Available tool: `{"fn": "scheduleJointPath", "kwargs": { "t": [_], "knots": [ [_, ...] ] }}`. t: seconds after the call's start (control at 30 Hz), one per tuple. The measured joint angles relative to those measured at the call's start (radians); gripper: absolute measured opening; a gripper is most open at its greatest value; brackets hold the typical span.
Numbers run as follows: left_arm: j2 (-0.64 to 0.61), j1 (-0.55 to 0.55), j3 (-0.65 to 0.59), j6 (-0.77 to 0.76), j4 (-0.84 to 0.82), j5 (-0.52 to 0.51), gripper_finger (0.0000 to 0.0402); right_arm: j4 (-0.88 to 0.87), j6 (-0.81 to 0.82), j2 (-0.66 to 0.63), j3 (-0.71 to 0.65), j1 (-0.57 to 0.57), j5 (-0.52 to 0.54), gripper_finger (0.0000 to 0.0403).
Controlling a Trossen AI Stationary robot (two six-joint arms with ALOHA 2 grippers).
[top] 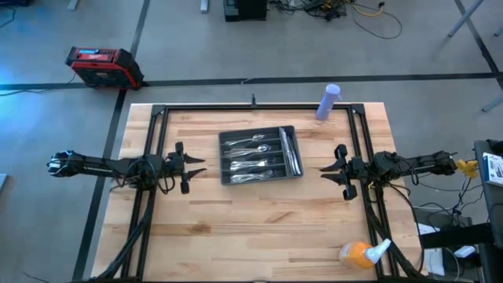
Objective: Sort silverware
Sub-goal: Return to Home Position
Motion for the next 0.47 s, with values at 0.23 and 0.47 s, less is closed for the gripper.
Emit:
{"fn": "scheduleJointPath", "kwargs": {
  "t": [0.23,0.47],
  "knots": [
    [0.0,0.0,0.0,0.0,0.0,0.0,0.0122,0.0,0.0,0.0,0.0,0.0,0.0,0.0074],
    [0.0,0.0,0.0,0.0,0.0,0.0,0.0132,0.0,0.0,0.0,0.0,0.0,0.0,0.0081]
  ]
}}
